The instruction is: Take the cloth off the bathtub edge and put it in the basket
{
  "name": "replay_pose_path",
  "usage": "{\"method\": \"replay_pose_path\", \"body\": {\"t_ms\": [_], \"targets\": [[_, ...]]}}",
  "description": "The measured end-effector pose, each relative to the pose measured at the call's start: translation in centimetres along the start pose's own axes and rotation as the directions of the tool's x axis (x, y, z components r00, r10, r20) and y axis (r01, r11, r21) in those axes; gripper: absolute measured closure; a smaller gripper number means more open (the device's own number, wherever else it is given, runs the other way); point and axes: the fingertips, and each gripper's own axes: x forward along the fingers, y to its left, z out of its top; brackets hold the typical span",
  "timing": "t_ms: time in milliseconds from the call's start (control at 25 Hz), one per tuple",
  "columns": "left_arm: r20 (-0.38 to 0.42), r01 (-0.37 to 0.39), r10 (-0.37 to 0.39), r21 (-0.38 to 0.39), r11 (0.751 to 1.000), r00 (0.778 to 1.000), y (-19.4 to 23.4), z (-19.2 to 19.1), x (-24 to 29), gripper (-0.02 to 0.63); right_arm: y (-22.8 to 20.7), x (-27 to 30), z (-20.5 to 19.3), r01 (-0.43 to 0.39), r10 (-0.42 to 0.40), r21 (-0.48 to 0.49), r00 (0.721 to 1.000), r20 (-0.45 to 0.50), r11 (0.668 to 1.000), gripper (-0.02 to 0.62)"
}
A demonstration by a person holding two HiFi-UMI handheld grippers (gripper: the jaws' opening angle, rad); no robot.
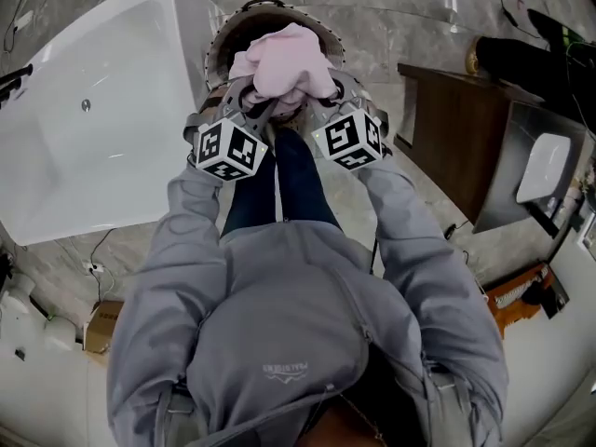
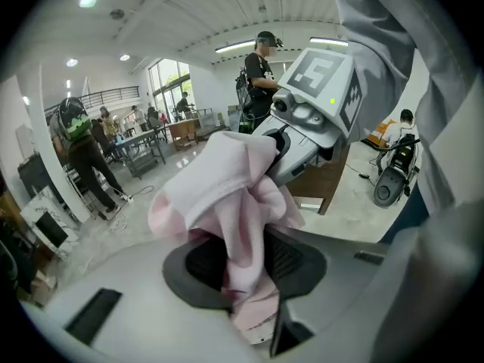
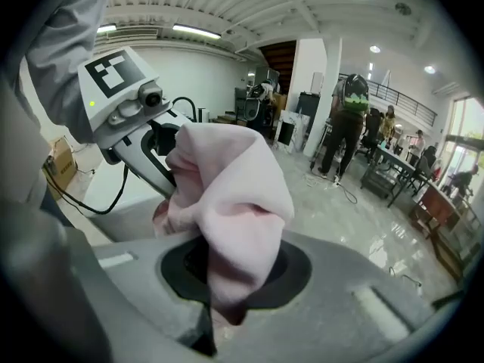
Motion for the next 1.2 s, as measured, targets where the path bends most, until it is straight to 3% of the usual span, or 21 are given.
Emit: {"method": "replay_pose_path", "body": {"t_ms": [120,240,320,440,640,1040,1120,1200], "targets": [[-0.024,-0.009,0.008,-0.053,0.999,1.0,0.5,-1.6,1.6,0.546,-0.5,2.3,-2.7,-0.017,0.02,0.05,0.998,-0.057,0.999,0.545],[-0.103,0.007,-0.014,-0.066,0.998,0.995,0.2,-3.7,3.4,0.546,-0.1,4.5,-5.5,-0.058,0.073,0.105,0.987,-0.143,0.993,0.545],[-0.167,0.032,-0.048,-0.094,0.995,0.985,-0.4,-5.3,4.4,0.482,0.9,5.8,-7.2,-0.102,0.128,0.132,0.969,-0.21,0.986,0.532],[-0.231,0.056,-0.101,-0.193,0.98,0.968,-1.1,-7.5,5.3,0.379,1.8,6.9,-8.4,-0.125,0.158,0.139,0.953,-0.258,0.982,0.519],[-0.264,0.048,-0.118,-0.255,0.966,0.957,-1.8,-9.5,5.5,0.357,2.3,7.6,-8.7,-0.148,0.187,0.164,0.947,-0.26,0.975,0.419],[-0.227,0.024,-0.088,-0.271,0.962,0.97,-0.9,-8.2,4.0,0.357,1.9,6.2,-6.5,-0.109,0.148,0.186,0.965,-0.214,0.977,0.41],[-0.204,0.002,-0.061,-0.278,0.961,0.977,-0.3,-7.2,3.3,0.369,1.6,5.6,-5.4,-0.096,0.14,0.235,0.974,-0.181,0.967,0.411],[-0.179,-0.032,-0.019,-0.276,0.961,0.984,0.5,-6.1,2.3,0.516,1.1,4.7,-3.9,-0.079,0.119,0.257,0.982,-0.146,0.963,0.425]]}}
